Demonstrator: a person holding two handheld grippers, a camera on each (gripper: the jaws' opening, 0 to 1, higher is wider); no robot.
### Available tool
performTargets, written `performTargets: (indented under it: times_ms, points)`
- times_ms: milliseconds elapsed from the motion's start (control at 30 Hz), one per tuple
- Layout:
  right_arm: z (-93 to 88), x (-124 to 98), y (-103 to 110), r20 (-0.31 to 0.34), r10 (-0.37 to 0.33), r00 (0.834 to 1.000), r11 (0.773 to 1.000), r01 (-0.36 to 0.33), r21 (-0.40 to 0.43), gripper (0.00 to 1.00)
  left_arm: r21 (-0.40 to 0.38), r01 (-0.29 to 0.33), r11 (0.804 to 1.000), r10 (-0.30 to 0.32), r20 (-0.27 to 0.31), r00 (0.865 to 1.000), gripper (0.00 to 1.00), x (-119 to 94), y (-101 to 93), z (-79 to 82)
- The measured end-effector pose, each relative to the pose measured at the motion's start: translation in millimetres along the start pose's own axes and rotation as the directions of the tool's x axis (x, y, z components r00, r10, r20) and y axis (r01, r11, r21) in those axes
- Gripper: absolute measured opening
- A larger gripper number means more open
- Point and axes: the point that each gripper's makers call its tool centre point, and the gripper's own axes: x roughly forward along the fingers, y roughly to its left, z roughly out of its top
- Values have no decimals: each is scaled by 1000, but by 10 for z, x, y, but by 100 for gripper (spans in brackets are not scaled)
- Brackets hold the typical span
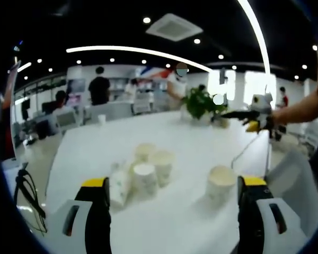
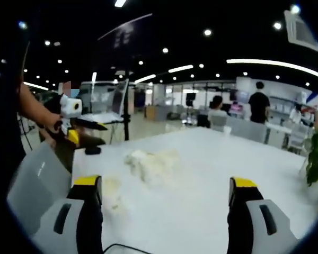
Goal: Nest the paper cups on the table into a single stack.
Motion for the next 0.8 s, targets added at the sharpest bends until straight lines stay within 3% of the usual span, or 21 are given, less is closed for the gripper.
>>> performTargets:
  times_ms: [400,467,533,700,800]
  points:
    - [-152,356,-37,-40,28,999,1000,-28,5,96,-19,-26,999,25,-12,1000,98,-28,46,-111]
    - [-171,416,-21,-46,44,998,999,-44,4,95,-14,-27,1000,27,-1,1000,98,-15,60,-112]
    - [-186,467,-16,-51,52,997,999,-52,6,95,18,4,1000,-5,60,998,98,-2,14,-5]
    - [-214,601,33,-60,77,995,997,-77,5,96,39,14,999,-16,41,999,98,27,43,-21]
    - [-261,687,40,-72,84,994,996,-85,-5,98,46,13,999,-12,-3,1000,98,45,82,-105]
